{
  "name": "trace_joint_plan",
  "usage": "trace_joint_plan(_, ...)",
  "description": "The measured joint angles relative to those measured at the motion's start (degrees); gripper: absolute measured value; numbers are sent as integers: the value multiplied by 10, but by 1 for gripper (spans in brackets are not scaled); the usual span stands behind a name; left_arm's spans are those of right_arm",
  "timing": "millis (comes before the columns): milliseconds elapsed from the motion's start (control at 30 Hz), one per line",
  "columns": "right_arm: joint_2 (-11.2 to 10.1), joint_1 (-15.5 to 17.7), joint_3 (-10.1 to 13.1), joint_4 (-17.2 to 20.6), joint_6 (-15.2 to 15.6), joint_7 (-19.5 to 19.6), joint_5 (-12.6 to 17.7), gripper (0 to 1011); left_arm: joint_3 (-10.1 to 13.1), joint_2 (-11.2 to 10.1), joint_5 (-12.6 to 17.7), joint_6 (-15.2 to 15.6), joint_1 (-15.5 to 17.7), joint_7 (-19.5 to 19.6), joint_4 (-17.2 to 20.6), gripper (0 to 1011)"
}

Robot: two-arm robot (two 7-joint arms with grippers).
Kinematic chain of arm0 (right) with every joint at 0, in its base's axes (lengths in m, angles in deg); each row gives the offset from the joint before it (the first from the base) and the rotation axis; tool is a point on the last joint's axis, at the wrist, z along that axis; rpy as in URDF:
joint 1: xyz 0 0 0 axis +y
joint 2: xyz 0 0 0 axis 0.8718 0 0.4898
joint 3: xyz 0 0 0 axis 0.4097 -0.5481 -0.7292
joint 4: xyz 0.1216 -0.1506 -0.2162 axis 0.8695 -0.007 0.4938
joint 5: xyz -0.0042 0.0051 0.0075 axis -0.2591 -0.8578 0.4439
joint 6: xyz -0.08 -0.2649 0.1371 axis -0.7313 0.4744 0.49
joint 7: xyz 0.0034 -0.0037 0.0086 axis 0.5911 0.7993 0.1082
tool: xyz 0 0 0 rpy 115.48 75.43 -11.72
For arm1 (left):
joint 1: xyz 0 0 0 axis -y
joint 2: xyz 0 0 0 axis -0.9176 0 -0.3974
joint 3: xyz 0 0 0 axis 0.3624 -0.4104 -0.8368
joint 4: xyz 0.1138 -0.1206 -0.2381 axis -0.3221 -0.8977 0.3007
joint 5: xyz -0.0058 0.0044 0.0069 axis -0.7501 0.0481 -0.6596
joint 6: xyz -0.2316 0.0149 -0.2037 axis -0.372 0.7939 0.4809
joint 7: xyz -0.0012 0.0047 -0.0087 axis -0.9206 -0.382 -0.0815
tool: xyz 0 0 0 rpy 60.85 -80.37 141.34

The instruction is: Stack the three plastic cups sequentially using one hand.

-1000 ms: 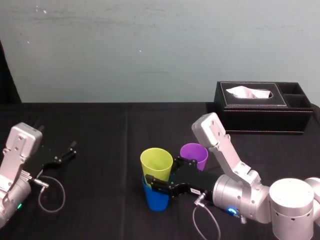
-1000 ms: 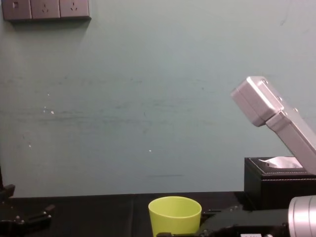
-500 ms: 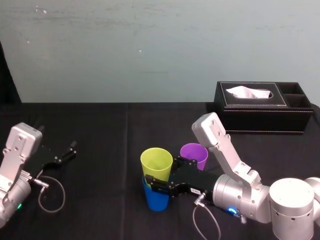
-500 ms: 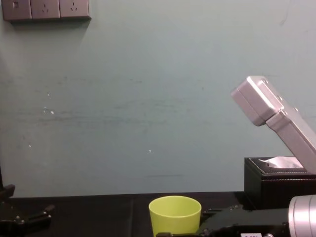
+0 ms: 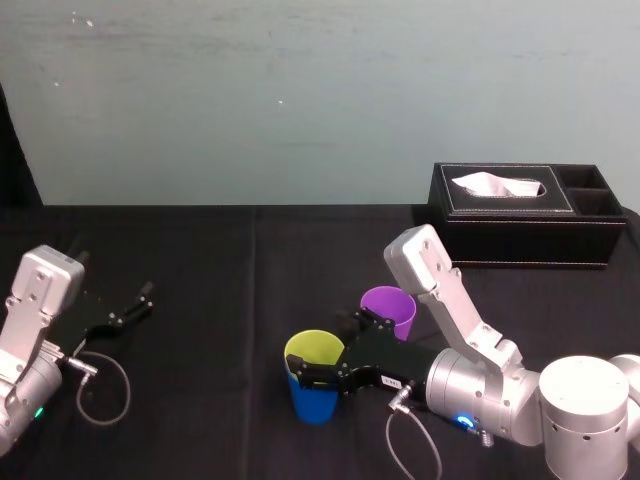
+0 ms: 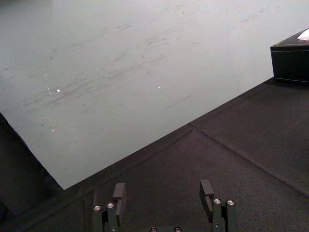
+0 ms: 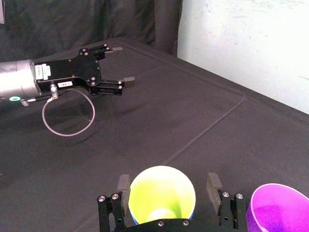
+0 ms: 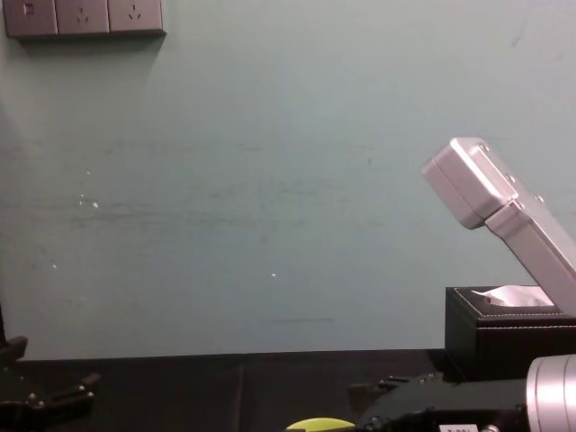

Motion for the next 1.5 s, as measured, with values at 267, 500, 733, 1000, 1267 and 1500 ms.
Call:
trace_joint_plan(267,-2,6,3,7,-26,4,-11,1004,0,0,0,0,0,0,0,1000)
trace_joint_plan(500,3,19,23,19,-54,20,-19,1004,0,0,0,0,0,0,0,1000)
trace_joint_plan(733,3,34,45,36,-59,38,-29,1004,0,0,0,0,0,0,0,1000)
trace_joint_plan(1000,-3,80,83,69,-49,81,-48,1004,0,0,0,0,0,0,0,1000)
trace_joint_plan(1267,-6,124,120,94,-7,109,-50,1004,0,0,0,0,0,0,0,1000)
trace_joint_plan(1500,-5,150,141,98,24,113,-50,1004,0,0,0,0,0,0,0,1000)
